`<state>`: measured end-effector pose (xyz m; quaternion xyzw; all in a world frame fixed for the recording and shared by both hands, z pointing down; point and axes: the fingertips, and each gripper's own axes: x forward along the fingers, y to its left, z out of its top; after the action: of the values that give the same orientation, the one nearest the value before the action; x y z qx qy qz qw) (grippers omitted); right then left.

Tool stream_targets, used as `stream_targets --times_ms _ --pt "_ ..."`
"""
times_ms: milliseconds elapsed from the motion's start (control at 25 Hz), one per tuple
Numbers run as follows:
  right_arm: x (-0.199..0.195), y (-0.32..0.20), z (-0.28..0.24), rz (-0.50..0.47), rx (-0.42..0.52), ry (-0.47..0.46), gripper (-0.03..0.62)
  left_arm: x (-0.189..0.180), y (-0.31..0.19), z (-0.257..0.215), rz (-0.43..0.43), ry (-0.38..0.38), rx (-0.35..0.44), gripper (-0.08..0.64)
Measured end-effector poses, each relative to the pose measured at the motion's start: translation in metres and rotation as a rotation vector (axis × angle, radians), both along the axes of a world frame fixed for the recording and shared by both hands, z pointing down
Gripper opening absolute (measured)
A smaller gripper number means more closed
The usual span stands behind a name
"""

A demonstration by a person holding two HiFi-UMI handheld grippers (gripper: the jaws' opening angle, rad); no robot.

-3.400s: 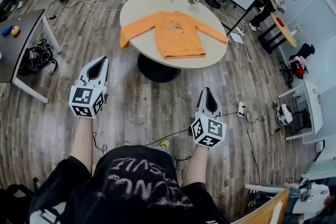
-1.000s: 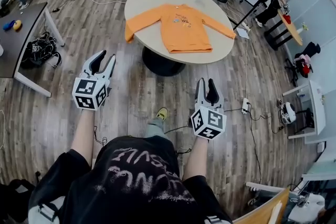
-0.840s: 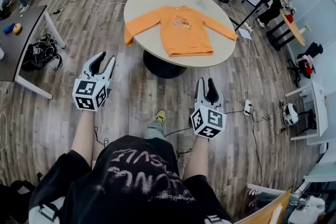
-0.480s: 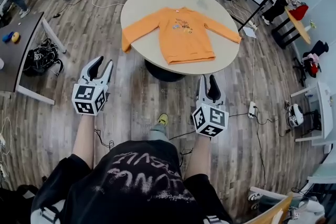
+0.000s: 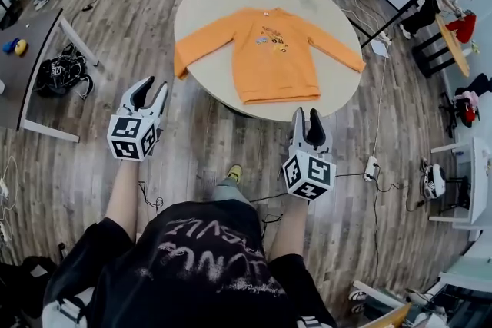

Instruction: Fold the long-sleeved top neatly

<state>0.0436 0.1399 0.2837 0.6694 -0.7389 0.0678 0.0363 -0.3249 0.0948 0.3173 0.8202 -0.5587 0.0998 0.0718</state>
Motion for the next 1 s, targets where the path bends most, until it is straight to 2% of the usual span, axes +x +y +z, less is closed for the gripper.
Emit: stream_targets --times_ms 600,1000 --pt "0.047 -0.161 0.046 -0.163 -0.108 0.004 0.138 0.039 -0.097 0.041 -0.162 -0.032 -0.090 0.143" --pt "0.028 -0.205 0.073 -0.247 -0.174 0.019 0.138 0.024 -0.113 0.084 -0.231 -0.053 -0.163 0.143"
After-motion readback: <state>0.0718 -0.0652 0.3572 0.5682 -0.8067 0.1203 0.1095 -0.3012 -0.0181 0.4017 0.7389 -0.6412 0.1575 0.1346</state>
